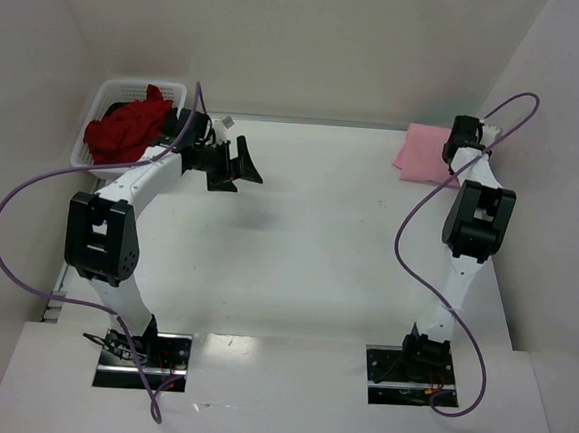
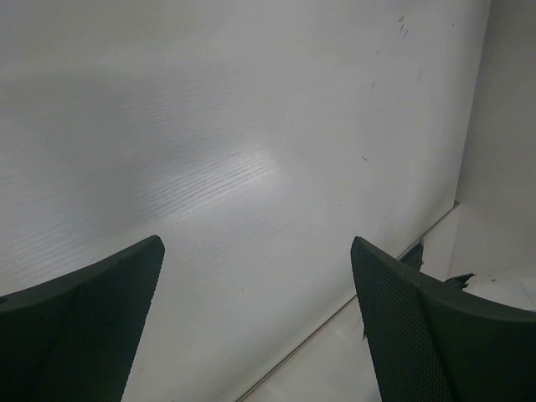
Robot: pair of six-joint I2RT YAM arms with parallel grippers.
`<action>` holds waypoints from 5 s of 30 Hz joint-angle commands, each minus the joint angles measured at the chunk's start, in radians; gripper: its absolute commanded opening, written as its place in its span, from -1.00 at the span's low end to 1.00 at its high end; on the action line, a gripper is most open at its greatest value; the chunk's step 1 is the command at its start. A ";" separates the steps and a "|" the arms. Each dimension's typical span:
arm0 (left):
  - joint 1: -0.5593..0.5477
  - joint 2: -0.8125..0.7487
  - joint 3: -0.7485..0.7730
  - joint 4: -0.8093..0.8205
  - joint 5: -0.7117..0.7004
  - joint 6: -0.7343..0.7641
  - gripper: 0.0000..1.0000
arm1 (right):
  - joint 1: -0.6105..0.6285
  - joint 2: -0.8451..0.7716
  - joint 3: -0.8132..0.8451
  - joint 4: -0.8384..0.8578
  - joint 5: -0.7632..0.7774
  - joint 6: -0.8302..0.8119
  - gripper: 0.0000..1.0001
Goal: Fold and stack the t-shirts
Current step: Put the neatly folded tshirt into the corner of the board with the right arm
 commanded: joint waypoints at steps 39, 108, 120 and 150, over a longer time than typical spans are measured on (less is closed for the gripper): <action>-0.006 -0.035 0.030 0.061 0.046 -0.016 1.00 | 0.027 0.227 0.615 -0.026 -0.128 -0.137 -0.97; -0.062 -0.003 0.012 0.112 0.035 -0.108 1.00 | -0.037 0.646 1.086 0.016 -0.226 -0.117 -0.55; -0.062 -0.050 -0.044 0.128 0.024 -0.117 1.00 | -0.037 0.674 1.096 -0.003 -0.180 -0.105 -0.49; -0.070 -0.492 -0.051 0.087 -0.401 0.145 1.00 | 0.296 -0.887 -0.313 -0.004 -0.496 0.131 1.00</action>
